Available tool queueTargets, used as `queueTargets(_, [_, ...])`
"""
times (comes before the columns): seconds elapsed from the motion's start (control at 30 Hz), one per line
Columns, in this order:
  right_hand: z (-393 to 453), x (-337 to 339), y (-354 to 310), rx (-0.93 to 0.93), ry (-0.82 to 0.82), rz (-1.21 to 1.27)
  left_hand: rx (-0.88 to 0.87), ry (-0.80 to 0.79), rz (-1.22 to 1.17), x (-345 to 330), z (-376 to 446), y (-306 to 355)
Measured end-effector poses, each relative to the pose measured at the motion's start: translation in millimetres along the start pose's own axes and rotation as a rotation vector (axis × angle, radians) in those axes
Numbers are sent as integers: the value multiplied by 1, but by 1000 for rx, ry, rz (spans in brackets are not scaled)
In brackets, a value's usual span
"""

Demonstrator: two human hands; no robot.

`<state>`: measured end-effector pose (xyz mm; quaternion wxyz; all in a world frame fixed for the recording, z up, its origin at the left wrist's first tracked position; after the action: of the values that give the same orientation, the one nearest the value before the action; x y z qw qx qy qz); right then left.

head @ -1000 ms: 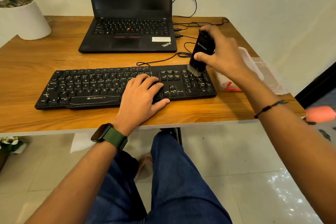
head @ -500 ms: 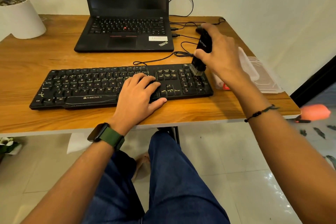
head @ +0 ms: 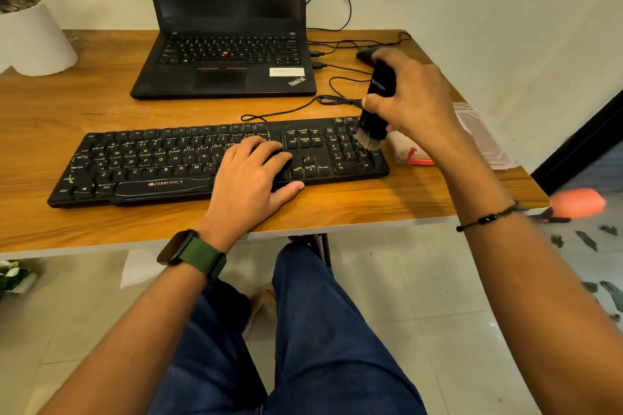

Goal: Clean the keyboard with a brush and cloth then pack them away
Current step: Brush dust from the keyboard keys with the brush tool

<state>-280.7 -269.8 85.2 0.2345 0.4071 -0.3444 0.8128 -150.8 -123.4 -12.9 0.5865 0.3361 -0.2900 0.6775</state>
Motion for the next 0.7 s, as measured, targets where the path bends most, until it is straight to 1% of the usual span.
queueTargets(0.03, [3, -1, -3, -3, 29, 11, 1, -2, 0, 0, 0, 0])
queueTargets(0.1, [4, -9, -10, 7, 36, 41, 3, -2, 0, 0, 0, 0])
queueTargets(0.23, [-10, -17, -12, 29, -2, 10, 6, -12, -1, -1, 0, 0])
queueTargets(0.4, [-38, 0, -4, 52, -59, -23, 3, -9, -5, -1, 0, 0])
queueTargets(0.5, [-28, 13, -1, 12, 16, -2, 4, -16, -11, -1, 0, 0])
queueTargets(0.6, [-8, 9, -8, -7, 104, 32, 7, -19, -10, -1, 0, 0])
queueTargets(0.7, [1, -11, -16, -2, 56, 62, 4, -12, -5, -1, 0, 0])
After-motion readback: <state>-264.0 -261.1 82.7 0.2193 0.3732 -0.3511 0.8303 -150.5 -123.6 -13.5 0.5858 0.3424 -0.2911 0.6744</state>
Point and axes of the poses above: each hand's wrist, its own z-axis towards the middle knuckle, its own x-axis out of the back of the hand, y = z × x, the point moved 7 cm from there along z, towards the middle knuckle, and after that the axes turned 7 degrees about y, right-handed, at the moved point
